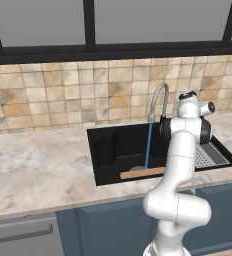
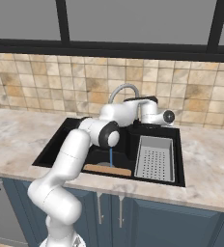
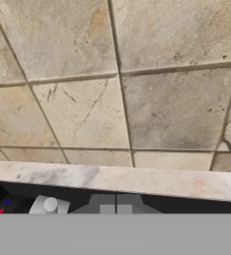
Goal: Turn on the sink faucet with hot water and rinse the cutting board for ten seconds, then turn off the faucet. Push the cutting board to reach the water if necessary.
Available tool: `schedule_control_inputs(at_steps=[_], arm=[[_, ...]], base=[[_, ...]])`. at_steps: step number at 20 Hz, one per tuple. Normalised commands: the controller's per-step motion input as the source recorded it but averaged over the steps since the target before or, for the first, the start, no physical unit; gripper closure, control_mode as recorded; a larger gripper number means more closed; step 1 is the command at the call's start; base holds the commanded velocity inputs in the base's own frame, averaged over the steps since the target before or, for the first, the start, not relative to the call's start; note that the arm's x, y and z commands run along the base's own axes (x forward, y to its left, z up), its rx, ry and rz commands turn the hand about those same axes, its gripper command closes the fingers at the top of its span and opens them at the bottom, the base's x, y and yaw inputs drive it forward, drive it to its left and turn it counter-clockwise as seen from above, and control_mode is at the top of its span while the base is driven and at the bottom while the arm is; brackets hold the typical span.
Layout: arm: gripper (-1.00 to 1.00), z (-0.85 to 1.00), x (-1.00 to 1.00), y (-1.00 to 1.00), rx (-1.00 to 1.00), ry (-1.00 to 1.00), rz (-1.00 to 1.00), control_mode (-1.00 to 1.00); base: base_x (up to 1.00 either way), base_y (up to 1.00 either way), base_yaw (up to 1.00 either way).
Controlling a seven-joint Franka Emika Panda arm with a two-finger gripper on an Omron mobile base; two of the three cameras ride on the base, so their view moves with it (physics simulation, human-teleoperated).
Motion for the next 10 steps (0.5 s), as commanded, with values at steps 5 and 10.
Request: schedule_control_inputs(at_steps=[5, 10], arm=[[1.00, 0.00, 0.01, 0.02, 0.00, 0.00, 0.02, -1.00], [1.00, 0.00, 0.00, 0.13, 0.00, 0.00, 0.02, -1.00]], base=[[0.00, 0.00, 0.00], [0.00, 0.00, 0.00]])
